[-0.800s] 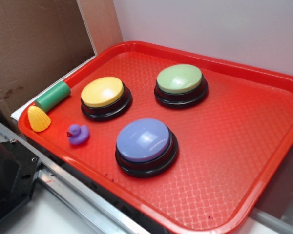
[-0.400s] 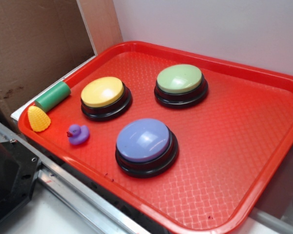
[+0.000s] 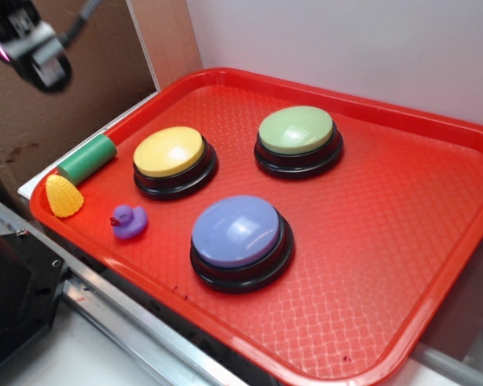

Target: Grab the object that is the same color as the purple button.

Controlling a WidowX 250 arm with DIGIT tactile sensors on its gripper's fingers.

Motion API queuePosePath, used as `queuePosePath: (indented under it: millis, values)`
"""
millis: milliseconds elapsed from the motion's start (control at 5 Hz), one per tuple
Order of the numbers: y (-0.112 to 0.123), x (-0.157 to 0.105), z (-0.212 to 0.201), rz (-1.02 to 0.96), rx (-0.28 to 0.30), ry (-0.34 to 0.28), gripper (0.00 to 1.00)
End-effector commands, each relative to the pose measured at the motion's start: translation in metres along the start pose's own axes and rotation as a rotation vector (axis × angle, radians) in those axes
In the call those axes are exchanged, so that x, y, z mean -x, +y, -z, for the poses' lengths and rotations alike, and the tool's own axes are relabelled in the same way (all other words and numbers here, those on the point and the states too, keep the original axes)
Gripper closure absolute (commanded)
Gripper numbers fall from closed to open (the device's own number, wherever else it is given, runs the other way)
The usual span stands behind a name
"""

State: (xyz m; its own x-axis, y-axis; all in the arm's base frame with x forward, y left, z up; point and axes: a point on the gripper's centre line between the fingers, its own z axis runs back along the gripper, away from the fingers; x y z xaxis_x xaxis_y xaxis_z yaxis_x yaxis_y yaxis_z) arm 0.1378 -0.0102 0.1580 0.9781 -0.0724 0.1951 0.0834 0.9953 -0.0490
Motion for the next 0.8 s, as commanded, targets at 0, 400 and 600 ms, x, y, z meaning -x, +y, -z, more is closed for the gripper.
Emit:
queuePosePath:
  millis: [0, 400, 600]
  values:
    - [0.008, 0.007, 0.054, -0.074, -0.027, 0.016, 0.00]
    - [0.009, 0.015, 0.107, -0.130, -0.062, 0.049, 0.00]
    - [0.007, 0.014, 0.129, -0.126, -0.050, 0.052, 0.00]
